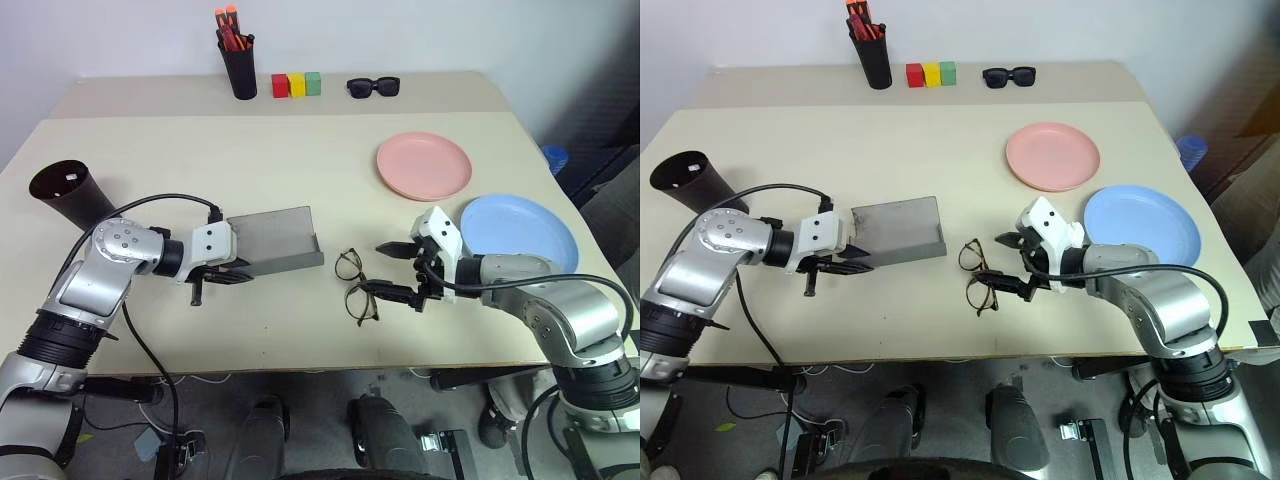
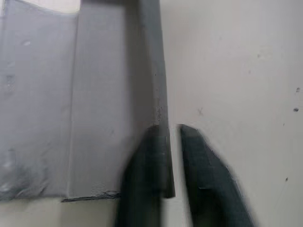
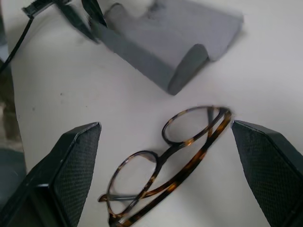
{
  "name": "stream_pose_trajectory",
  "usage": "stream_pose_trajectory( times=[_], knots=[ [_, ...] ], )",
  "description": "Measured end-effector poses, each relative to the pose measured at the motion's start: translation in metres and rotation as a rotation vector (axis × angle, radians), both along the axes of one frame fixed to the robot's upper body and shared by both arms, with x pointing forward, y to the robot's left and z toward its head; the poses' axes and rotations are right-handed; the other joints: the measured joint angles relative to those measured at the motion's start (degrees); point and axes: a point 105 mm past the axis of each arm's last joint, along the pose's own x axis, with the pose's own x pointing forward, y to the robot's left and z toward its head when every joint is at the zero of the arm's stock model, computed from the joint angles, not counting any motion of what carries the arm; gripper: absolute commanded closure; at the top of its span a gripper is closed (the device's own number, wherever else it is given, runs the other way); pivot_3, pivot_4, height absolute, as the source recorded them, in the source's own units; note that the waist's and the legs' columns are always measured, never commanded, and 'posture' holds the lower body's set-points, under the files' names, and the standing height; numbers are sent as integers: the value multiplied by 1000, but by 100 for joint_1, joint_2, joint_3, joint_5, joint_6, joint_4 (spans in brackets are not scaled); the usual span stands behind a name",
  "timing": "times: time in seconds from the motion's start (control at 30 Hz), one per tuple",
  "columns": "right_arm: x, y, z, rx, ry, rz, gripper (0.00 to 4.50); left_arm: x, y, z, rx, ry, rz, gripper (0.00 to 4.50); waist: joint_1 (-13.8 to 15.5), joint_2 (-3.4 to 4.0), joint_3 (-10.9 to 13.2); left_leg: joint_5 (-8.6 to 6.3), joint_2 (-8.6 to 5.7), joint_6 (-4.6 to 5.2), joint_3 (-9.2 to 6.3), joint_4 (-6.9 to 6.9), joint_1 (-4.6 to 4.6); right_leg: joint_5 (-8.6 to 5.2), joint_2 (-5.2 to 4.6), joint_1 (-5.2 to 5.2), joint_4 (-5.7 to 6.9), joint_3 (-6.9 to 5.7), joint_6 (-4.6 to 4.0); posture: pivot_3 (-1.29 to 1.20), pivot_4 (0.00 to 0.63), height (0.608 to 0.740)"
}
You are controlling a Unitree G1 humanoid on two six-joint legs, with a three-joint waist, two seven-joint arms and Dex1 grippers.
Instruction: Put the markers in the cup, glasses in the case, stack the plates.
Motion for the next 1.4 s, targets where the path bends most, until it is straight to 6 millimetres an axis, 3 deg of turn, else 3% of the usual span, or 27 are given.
stream_pose_trajectory(
  times=[0.03,0.27,0.43,0.63,0.9,1.0,1.23,1.4],
  knots=[
    [1,0,-1,-2,14,-11,0,1,-2,2,-14,-7,-1,1622,-1,0,0,0,0,0,0,0,0,0,0,0,0,0,0,0,150,740],
    [-1,2,-12,-15,114,-65,0,2,-6,28,-88,-103,31,1622,-6,0,0,-1,1,1,0,-1,0,0,0,-2,1,0,0,0,150,740],
    [-1,7,-16,-9,162,-93,0,-12,1,25,-108,-65,46,1622,-8,0,0,-1,2,2,0,-3,0,0,1,-7,5,1,0,0,150,740],
    [1,8,-19,0,197,-130,0,-30,13,41,-190,-34,105,1622,-8,1,0,-1,2,3,0,-3,-1,0,0,-7,4,1,0,0,150,740],
    [6,6,-25,14,259,-179,0,-66,7,29,-244,91,111,1622,-10,2,1,-2,3,2,1,-4,0,0,0,-7,4,1,-1,0,150,740],
    [6,4,-27,26,285,-189,785,-76,3,22,-242,129,99,1568,-6,2,1,-2,3,3,1,-3,0,0,0,-6,4,2,-2,0,150,740],
    [7,3,-29,38,316,-204,4382,-87,3,10,-226,159,123,1568,-7,2,1,-2,3,3,2,-4,0,-1,1,-7,3,2,-3,0,150,740],
    [8,4,-25,49,315,-202,4455,-87,5,8,-239,155,160,1568,-7,2,1,-2,3,3,3,-4,1,-1,1,-5,1,2,-4,0,150,740]
  ],
)
